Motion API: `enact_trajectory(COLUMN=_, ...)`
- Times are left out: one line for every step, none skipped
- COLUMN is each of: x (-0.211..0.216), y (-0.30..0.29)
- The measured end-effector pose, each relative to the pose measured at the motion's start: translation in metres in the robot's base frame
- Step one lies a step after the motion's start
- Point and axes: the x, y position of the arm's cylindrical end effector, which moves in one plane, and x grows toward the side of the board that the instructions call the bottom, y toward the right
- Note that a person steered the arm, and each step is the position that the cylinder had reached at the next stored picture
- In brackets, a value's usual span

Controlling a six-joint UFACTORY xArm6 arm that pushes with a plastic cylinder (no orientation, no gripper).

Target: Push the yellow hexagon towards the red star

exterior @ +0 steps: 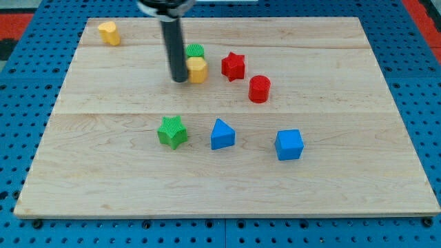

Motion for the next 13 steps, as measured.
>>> enact_trajectory(x=0.000, y=0.013)
enact_trajectory(x=0.003, y=-0.013)
enact_trajectory(x=-0.010, y=0.000)
enact_trajectory(x=-0.039, y=0.030)
enact_trajectory(x=-0.030, y=0.032)
enact_trajectory(x=-0.016, y=0.050)
enact_trajectory(x=-0.032, y=0.094)
enact_trajectory(x=-0.067, y=0.092)
enact_trajectory(x=-0.080, y=0.058)
enact_trajectory(x=-0.080, y=0.047)
enact_trajectory(x=-0.081, y=0.046)
enact_trajectory(x=-0.079, y=0.043)
enact_trajectory(x=-0.077, y=0.015)
